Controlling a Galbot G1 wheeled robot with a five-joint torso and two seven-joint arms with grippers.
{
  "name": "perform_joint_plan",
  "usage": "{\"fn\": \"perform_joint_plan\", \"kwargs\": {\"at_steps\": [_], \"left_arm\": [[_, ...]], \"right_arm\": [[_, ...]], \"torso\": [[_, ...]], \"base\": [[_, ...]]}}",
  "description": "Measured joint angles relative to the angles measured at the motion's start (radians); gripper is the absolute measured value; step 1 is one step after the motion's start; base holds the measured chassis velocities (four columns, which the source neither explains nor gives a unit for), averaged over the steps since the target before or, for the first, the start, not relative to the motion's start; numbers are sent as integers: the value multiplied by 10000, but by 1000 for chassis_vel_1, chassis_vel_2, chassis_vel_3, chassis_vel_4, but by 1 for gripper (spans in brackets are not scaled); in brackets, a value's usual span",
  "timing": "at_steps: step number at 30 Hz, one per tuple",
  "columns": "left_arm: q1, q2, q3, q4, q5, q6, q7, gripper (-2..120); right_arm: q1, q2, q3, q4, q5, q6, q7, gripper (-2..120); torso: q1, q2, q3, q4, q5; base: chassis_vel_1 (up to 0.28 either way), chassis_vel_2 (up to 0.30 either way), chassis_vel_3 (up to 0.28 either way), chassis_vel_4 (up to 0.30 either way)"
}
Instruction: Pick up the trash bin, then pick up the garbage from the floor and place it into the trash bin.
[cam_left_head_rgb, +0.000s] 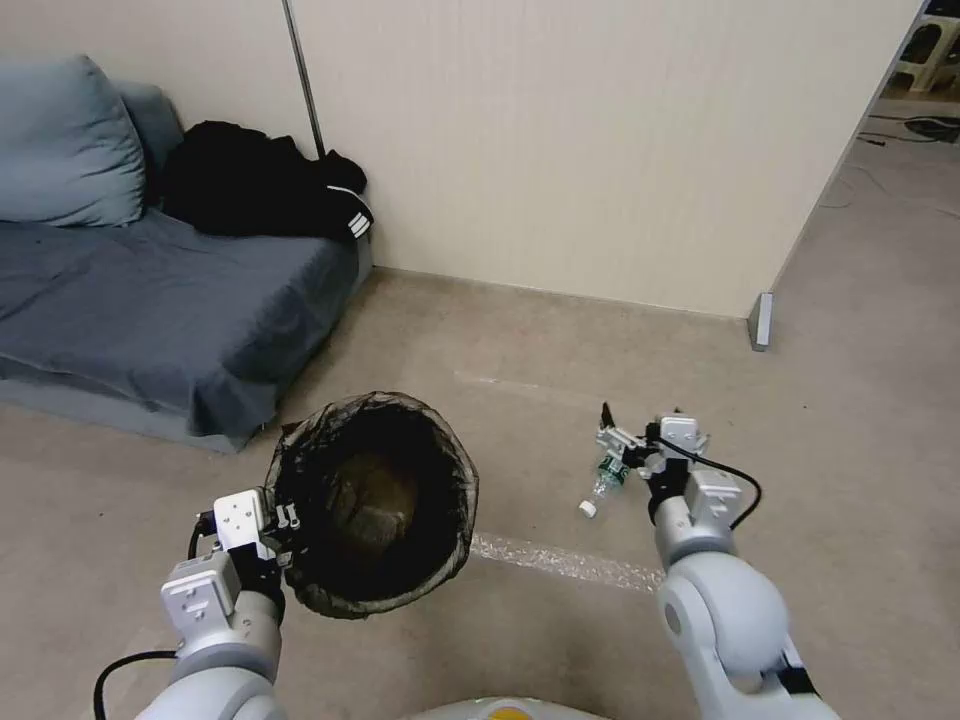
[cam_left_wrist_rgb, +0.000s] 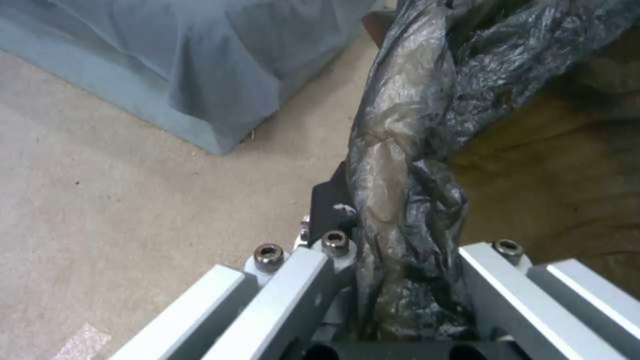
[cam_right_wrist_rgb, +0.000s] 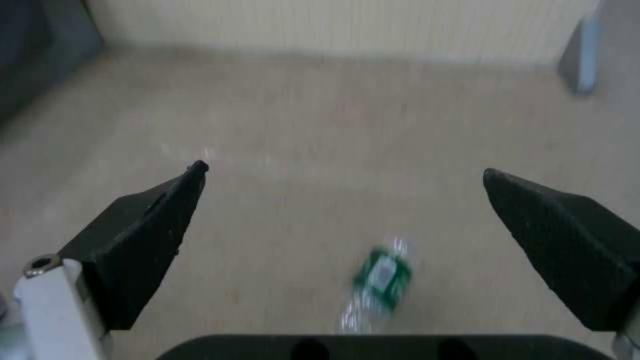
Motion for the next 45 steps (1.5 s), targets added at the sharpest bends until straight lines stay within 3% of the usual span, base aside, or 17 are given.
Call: {"fn": "perform_joint_plan", "kwargs": {"at_steps": [12, 17, 20, 30, 32, 45], "left_arm": [[46, 1, 4, 0, 66, -22, -1, 1], [46, 5, 7, 0, 67, -28, -1, 1], [76, 19, 21, 0, 69, -49, 0, 1], [156, 19, 91, 0, 163, -110, 6, 1], [230, 12, 199, 0, 309, -218, 21, 1], [296, 7, 273, 0, 422, -331, 27, 1]], "right_arm": [[1282, -81, -155, -2534, 1618, -671, 279, 100], [1476, -27, -142, -3025, 1774, -688, 280, 100], [1829, 72, -85, -3931, 1943, -687, 244, 100], [2643, 226, -49, -5328, 1923, -363, 66, 100], [3223, 310, -70, -6224, 1797, -169, -108, 100], [4204, 570, 65, -8495, 1004, 460, -440, 100]], "torso": [[0, 0, 0, 0, -1], [0, 0, 0, -1, -3], [-1, 0, 0, -1, -3], [0, 0, 0, -1, -1], [-1, 0, 0, -1, -1], [0, 0, 0, 0, -3]], "base": [[0, 0, 0, 0], [0, 0, 0, 0], [0, 0, 0, 0], [0, 0, 0, 0], [0, 0, 0, 0], [0, 0, 0, 0]]}}
